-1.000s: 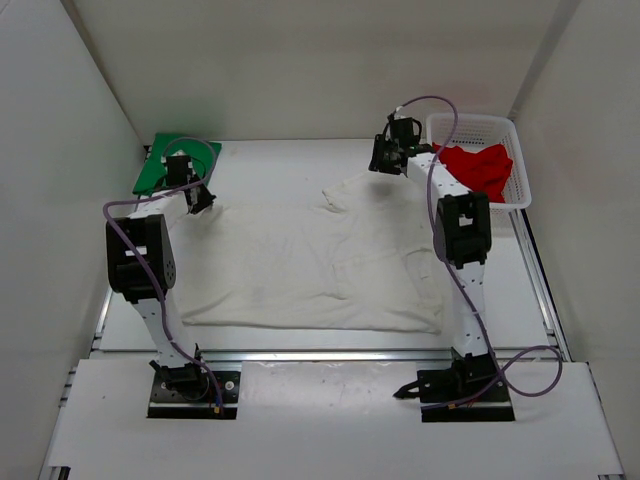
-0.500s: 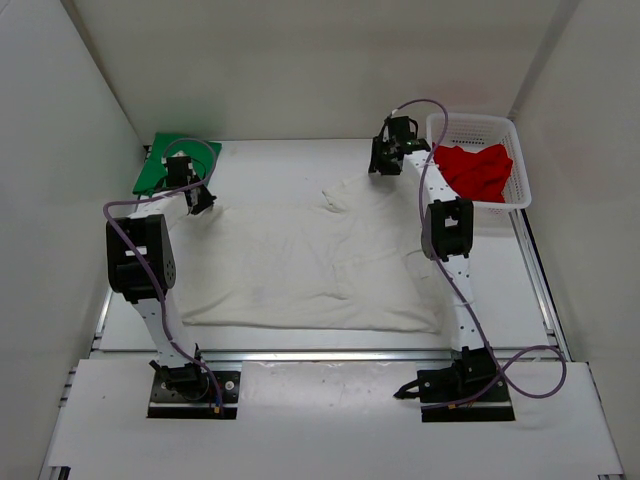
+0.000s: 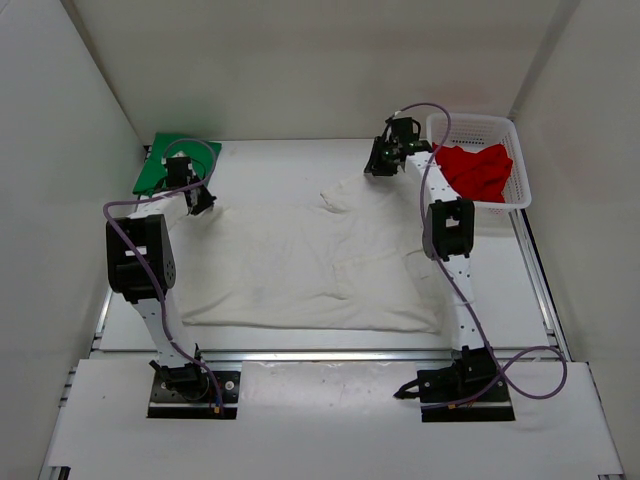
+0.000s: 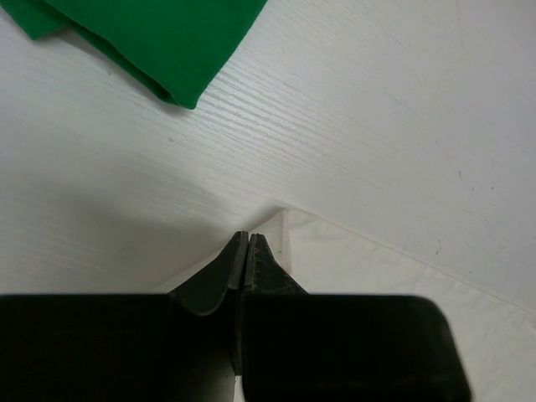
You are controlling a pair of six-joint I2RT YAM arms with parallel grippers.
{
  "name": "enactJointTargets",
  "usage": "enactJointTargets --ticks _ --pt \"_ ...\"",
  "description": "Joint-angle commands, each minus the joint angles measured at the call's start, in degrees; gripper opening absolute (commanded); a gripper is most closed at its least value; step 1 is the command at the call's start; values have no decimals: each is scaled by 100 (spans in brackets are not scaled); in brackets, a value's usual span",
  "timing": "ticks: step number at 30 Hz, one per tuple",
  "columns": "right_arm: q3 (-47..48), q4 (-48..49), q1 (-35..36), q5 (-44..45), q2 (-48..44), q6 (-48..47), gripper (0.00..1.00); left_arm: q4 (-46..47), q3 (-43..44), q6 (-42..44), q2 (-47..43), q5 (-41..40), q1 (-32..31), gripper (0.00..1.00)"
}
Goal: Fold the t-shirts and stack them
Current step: Grap the side of the flattened tshirt furthest away from the robot with both arms
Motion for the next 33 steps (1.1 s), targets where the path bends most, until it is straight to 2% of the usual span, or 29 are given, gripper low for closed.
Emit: enactJointTargets --ticks 1,3,6,7,10,16,24,28,30,31,32,33 --pt "232 70 -119 -316 192 236 26 138 -76 11 -376 85 10 0" --pt "329 96 -93 -264 192 253 21 147 -111 11 -410 85 -16 0" --pt "566 -105 -23 -79 201 209 1 164 -137 -6 -393 93 -42 0" --pt "715 -210 -40 -9 235 227 0 182 -155 2 -402 102 -34 0" --pt "1444 -833 -48 -61 227 148 0 295 -295 -94 -472 208 45 0" --pt "1455 -2081 -102 -264 -414 -71 0 612 -709 -384 -700 559 370 0" --pt "1376 -3269 250 790 -1450 -265 0 701 -876 -534 -990 867 379 0" --pt "377 -3463 601 1142 -2310 -326 0 735 -1024 -560 -1131 1006 405 0" --pt "-438 -3036 802 1396 -2906 -422 0 911 -1244 -665 -1236 1104 458 0" --pt "-1445 -2754 900 1615 -3546 -510 0 937 -1280 -631 -1271 1061 476 0" --pt "-2925 -1881 944 1678 -3944 -503 0 929 -1306 -648 -1272 1104 467 0" --pt "-4384 -724 823 1131 -4818 -459 0 938 -1315 -683 -1281 1139 493 0"
